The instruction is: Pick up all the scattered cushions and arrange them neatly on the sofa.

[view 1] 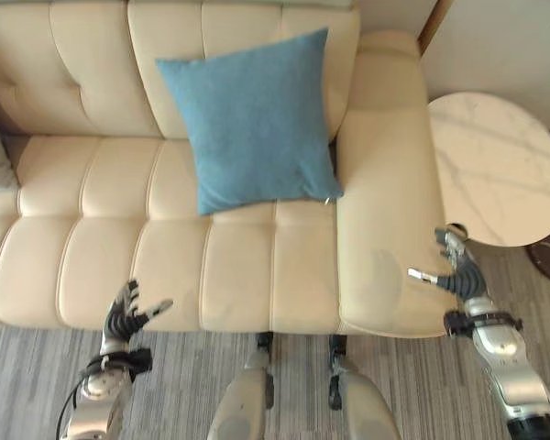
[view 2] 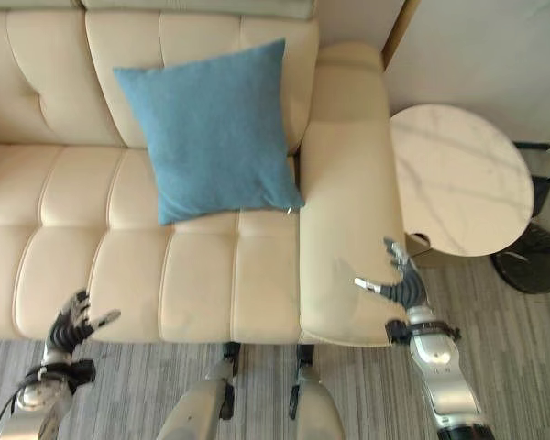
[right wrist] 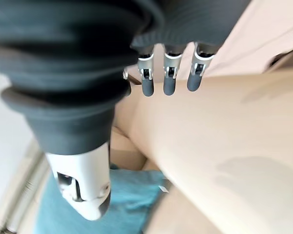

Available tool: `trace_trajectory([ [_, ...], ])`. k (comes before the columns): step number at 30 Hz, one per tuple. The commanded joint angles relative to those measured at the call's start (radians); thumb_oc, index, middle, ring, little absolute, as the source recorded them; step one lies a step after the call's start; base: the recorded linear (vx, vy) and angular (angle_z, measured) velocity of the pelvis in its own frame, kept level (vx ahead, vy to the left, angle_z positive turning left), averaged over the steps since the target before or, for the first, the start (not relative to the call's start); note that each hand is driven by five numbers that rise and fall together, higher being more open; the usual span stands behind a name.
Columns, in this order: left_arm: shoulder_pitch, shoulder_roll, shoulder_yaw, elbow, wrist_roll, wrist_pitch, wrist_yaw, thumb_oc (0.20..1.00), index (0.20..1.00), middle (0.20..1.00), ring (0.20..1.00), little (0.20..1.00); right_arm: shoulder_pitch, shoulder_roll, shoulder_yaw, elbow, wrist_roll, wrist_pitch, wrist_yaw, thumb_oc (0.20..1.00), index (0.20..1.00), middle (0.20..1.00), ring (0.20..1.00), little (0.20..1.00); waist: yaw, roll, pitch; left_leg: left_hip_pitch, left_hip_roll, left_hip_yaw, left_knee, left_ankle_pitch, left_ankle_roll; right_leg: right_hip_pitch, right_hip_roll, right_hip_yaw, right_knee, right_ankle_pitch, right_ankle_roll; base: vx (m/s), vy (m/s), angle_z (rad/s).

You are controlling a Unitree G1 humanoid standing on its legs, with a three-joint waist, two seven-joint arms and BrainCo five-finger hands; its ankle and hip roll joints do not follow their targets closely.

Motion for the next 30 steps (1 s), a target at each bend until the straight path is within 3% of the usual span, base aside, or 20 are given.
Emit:
trace_trajectory([
  [1, 0.006, 0.011, 0.013, 0.018, 0.103, 0.005, -0.027, 1.000, 1.000, 1.000, 1.000, 1.000, -0.027, -0.039, 0.037, 0.088, -0.103, -0.003, 0.016, 1.000, 1.000, 1.000, 1.000, 1.000, -0.021, 0.002, -0.080, 0.004, -0.017, 0.009, 0.117, -0.177, -0.019, 0.018, -0.043, -0.024, -0.009, -0.002, 0.088, -0.01, 0.113, -0.17],
  [5, 0.041, 0.007, 0.003, 0.071, 0.164, 0.010, -0.037, 1.000, 1.000, 1.000, 1.000, 1.000, -0.011, -0.031, 0.057, 0.223, -0.154, 0.009, 0.005, 1.000, 1.000, 1.000, 1.000, 1.000, -0.026, -0.002, -0.097, 0.049, -0.016, 0.043, 0.096, -0.176, -0.010, 0.019, -0.042, -0.008, -0.015, 0.029, 0.100, -0.08, 0.066, -0.24],
  [6, 0.031, 0.011, -0.014, 0.099, 0.165, 0.009, -0.027, 1.000, 1.000, 1.000, 1.000, 1.000, -0.034, -0.011, 0.072, 0.311, -0.137, 0.020, -0.013, 1.000, 1.000, 1.000, 1.000, 1.000, -0.026, 0.001, -0.086, 0.054, -0.004, 0.062, 0.089, -0.162, -0.006, -0.002, -0.043, -0.022, 0.051, 0.039, 0.107, -0.24, 0.021, -0.48],
  [8, 0.025, 0.020, -0.018, 0.104, 0.190, 0.012, -0.019, 1.000, 1.000, 1.000, 1.000, 1.000, -0.045, 0.001, 0.088, 0.345, -0.136, 0.020, -0.023, 1.000, 1.000, 1.000, 1.000, 1.000, -0.015, 0.019, -0.071, 0.061, 0.017, 0.070, 0.074, -0.132, -0.004, 0.005, -0.033, -0.065, 0.163, -0.030, 0.086, -0.34, 0.014, -0.59],
  [9, 0.012, 0.019, -0.013, 0.136, 0.183, 0.015, -0.003, 1.000, 1.000, 1.000, 1.000, 1.000, -0.039, 0.011, 0.092, 0.388, -0.125, 0.023, -0.037, 1.000, 1.000, 1.000, 1.000, 1.000, -0.004, 0.035, -0.085, 0.069, 0.030, 0.068, 0.040, -0.094, -0.001, 0.038, 0.016, -0.046, 0.339, -0.119, 0.055, -0.28, -0.014, -0.33],
  [11, 0.008, 0.014, -0.013, 0.140, 0.174, 0.016, 0.004, 1.000, 1.000, 1.000, 1.000, 1.000, -0.039, 0.015, 0.094, 0.399, -0.122, 0.022, -0.045, 1.000, 1.000, 1.000, 1.000, 1.000, 0.006, 0.034, -0.096, 0.062, 0.031, 0.066, 0.036, -0.082, -0.003, 0.059, 0.038, -0.030, 0.369, -0.136, 0.048, -0.18, -0.095, 0.09],
  [13, 0.005, 0.009, -0.009, 0.154, 0.163, 0.013, 0.013, 1.000, 1.000, 1.000, 1.000, 1.000, -0.040, 0.019, 0.091, 0.418, -0.114, 0.023, -0.054, 1.000, 1.000, 1.000, 1.000, 1.000, 0.015, 0.025, -0.105, 0.050, 0.027, 0.068, 0.042, -0.080, -0.006, 0.110, 0.049, -0.022, 0.333, -0.158, 0.045, -0.15, -0.164, -0.02],
  [14, -0.004, 0.001, -0.007, 0.170, 0.154, 0.013, 0.023, 1.000, 1.000, 1.000, 1.000, 1.000, -0.042, 0.026, 0.097, 0.426, -0.091, 0.033, -0.057, 1.000, 1.000, 1.000, 1.000, 1.000, 0.034, 0.010, -0.109, 0.019, 0.024, 0.059, 0.044, -0.045, -0.022, 0.168, 0.088, -0.006, 0.228, -0.234, 0.007, -0.20, -0.208, 0.01],
  [15, -0.011, 0.001, -0.015, 0.179, 0.155, 0.008, 0.027, 1.000, 1.000, 1.000, 1.000, 1.000, -0.045, 0.030, 0.101, 0.433, -0.082, 0.033, -0.061, 1.000, 1.000, 1.000, 1.000, 1.000, 0.037, 0.005, -0.112, -0.005, 0.021, 0.055, 0.041, -0.023, -0.030, 0.182, 0.107, 0.007, 0.175, -0.248, -0.006, -0.40, -0.353, 0.21],
  [16, -0.026, -0.009, -0.029, 0.177, 0.150, 0.004, 0.037, 1.000, 1.000, 1.000, 1.000, 1.000, -0.062, 0.024, 0.103, 0.431, -0.053, 0.033, -0.072, 1.000, 1.000, 1.000, 1.000, 1.000, 0.037, 0.011, -0.103, -0.063, 0.029, 0.048, 0.028, 0.036, -0.069, 0.168, 0.156, 0.034, 0.112, -0.244, -0.032, -0.37, -0.269, 0.50],
  [17, -0.035, -0.012, -0.035, 0.181, 0.151, 0.003, 0.039, 1.000, 1.000, 1.000, 1.000, 1.000, -0.067, 0.017, 0.105, 0.431, -0.046, 0.034, -0.076, 1.000, 1.000, 1.000, 1.000, 1.000, 0.037, 0.019, -0.100, -0.080, 0.031, 0.048, 0.015, 0.054, -0.082, 0.162, 0.167, 0.027, 0.086, -0.233, -0.038, -0.29, -0.189, 0.58],
  [19, -0.045, -0.023, -0.053, 0.182, 0.153, 0.003, 0.035, 1.000, 1.000, 1.000, 1.000, 1.000, -0.078, 0.007, 0.103, 0.434, -0.030, 0.038, -0.078, 1.000, 1.000, 1.000, 1.000, 1.000, 0.039, 0.023, -0.081, -0.104, 0.022, 0.026, 0.024, 0.052, -0.099, 0.149, 0.166, 0.021, 0.067, -0.216, -0.041, -0.28, -0.080, 0.34],
  [21, -0.046, -0.033, -0.061, 0.188, 0.162, 0.007, 0.025, 1.000, 1.000, 1.000, 1.000, 1.000, -0.081, 0.006, 0.098, 0.446, -0.025, 0.040, -0.075, 1.000, 1.000, 1.000, 1.000, 1.000, 0.023, 0.017, -0.084, -0.091, 0.008, 0.001, 0.052, 0.004, -0.077, 0.132, 0.146, -0.003, 0.061, -0.190, -0.033, -0.28, -0.046, 0.17],
  [22, -0.036, -0.037, -0.064, 0.189, 0.169, 0.007, 0.017, 1.000, 1.000, 1.000, 1.000, 1.000, -0.066, 0.010, 0.092, 0.442, -0.019, 0.034, -0.069, 1.000, 1.000, 1.000, 1.000, 1.000, 0.004, 0.003, -0.088, -0.036, 0.010, -0.016, 0.089, -0.067, -0.060, 0.119, 0.117, -0.017, 0.064, -0.171, -0.028, -0.17, 0.003, 0.34],
  [23, -0.032, -0.040, -0.061, 0.188, 0.171, 0.009, 0.014, 1.000, 1.000, 1.000, 1.000, 1.000, -0.057, 0.013, 0.083, 0.434, -0.019, 0.032, -0.066, 1.000, 1.000, 1.000, 1.000, 1.000, -0.003, 0.005, -0.097, -0.013, 0.014, -0.024, 0.087, -0.078, -0.058, 0.110, 0.117, -0.021, 0.062, -0.165, -0.029, -0.13, 0.016, 0.42],
  [25, -0.034, -0.046, -0.055, 0.192, 0.159, 0.009, 0.028, 1.000, 1.000, 1.000, 1.000, 1.000, -0.054, 0.017, 0.080, 0.462, -0.009, 0.032, -0.071, 1.000, 1.000, 1.000, 1.000, 1.000, -0.011, 0.010, -0.103, -0.008, 0.005, -0.058, 0.086, -0.073, -0.060, 0.113, 0.120, -0.026, 0.054, -0.162, -0.032, -0.03, 0.012, 0.45],
  [30, -0.028, -0.031, -0.048, 0.201, 0.162, 0.012, 0.020, 1.000, 1.000, 1.000, 1.000, 1.000, -0.051, 0.028, 0.062, 0.484, 0.012, 0.036, -0.070, 1.000, 1.000, 1.000, 1.000, 1.000, -0.018, 0.022, -0.135, 0.052, 0.004, -0.041, 0.008, -0.066, -0.054, 0.133, 0.122, -0.036, 0.038, -0.157, -0.026, 0.03, 0.052, 0.11],
])
